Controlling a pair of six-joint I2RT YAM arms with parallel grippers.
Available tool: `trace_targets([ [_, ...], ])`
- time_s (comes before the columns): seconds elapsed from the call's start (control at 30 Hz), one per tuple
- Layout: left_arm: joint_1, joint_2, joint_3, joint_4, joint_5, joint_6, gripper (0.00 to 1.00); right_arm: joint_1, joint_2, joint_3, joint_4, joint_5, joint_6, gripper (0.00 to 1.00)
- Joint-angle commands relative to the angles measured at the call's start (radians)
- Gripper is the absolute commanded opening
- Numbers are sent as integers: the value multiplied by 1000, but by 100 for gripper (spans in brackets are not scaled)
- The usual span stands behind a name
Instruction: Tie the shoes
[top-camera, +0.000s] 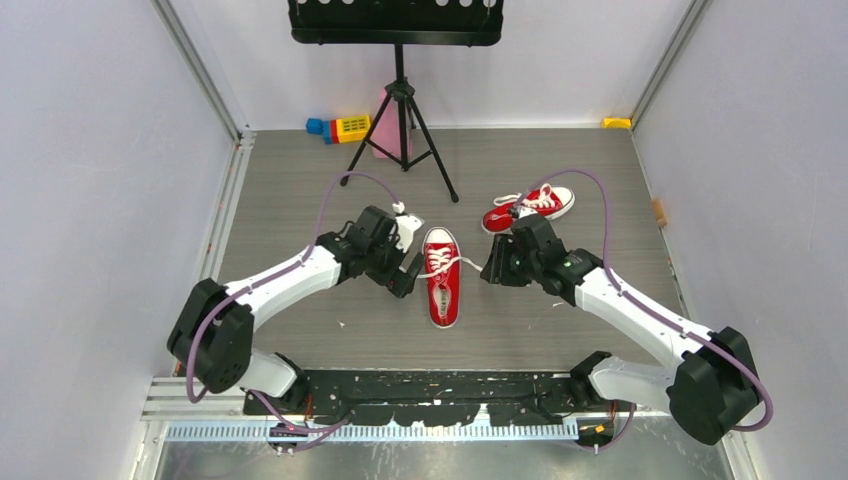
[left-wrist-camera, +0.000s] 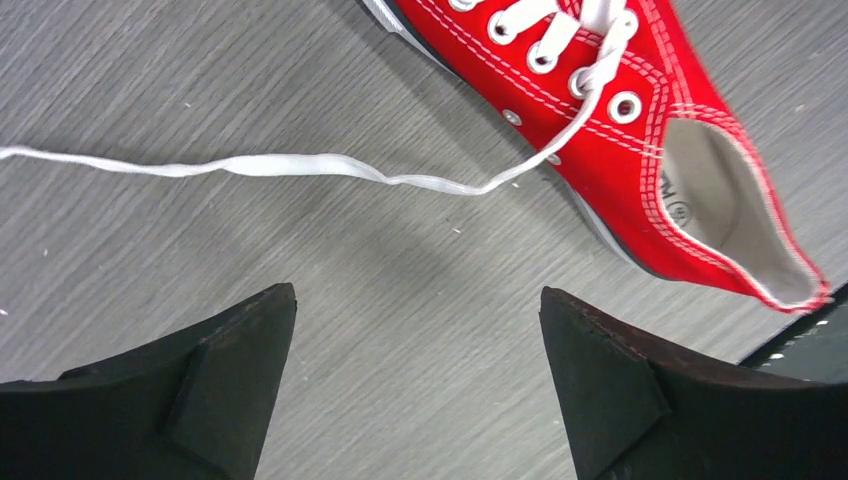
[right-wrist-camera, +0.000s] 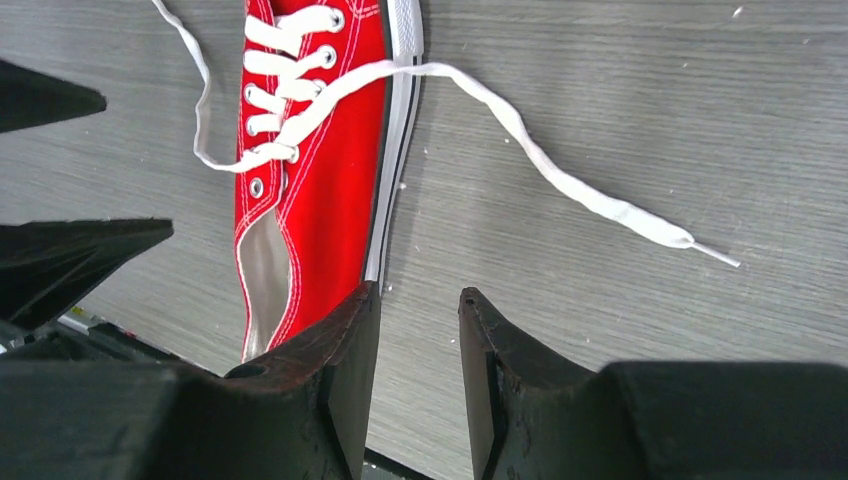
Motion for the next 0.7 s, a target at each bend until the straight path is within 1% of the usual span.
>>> trace_targets([
  [0.0,0,47,43,56,-11,186,93,-1,-25,23,-23,-50,-22,40],
  [0.03,-1,57,43,71,-13,215,91,-1,-29,24,-26,-55,-23,40],
  [0.1,-1,95,65,52,-16,275,89,-1,-36,18,-26,-65,-22,40],
  [0.13,-2,118,91,31,-14,300,88,-1,-39,14,-27,-68,-23,41],
  [0.27,-1,227,213,-100,34,400,82,-1,-42,7,-34,-74,-27,40],
  [0.33,-1,257,256,-139,21,429,81,-2,-39,17,-47,-81,-32,40],
  [0.37,0,263,267,-146,18,454,80,-1,-40,22,-53,-83,-34,40],
  [0.43,0,279,281,-147,-2,511,77,-1,-40,33,-68,-88,-35,40],
  [0.5,1,307,306,-158,-11,552,78,-1,-43,47,-88,-92,-37,40],
  [0.53,4,319,321,-168,6,572,76,-1,-46,50,-98,-92,-40,40],
  [0.6,15,340,357,-222,46,621,70,-1,-52,56,-118,-87,-46,40],
  [0.67,28,361,380,-265,65,650,68,-1,-55,59,-135,-83,-54,40],
])
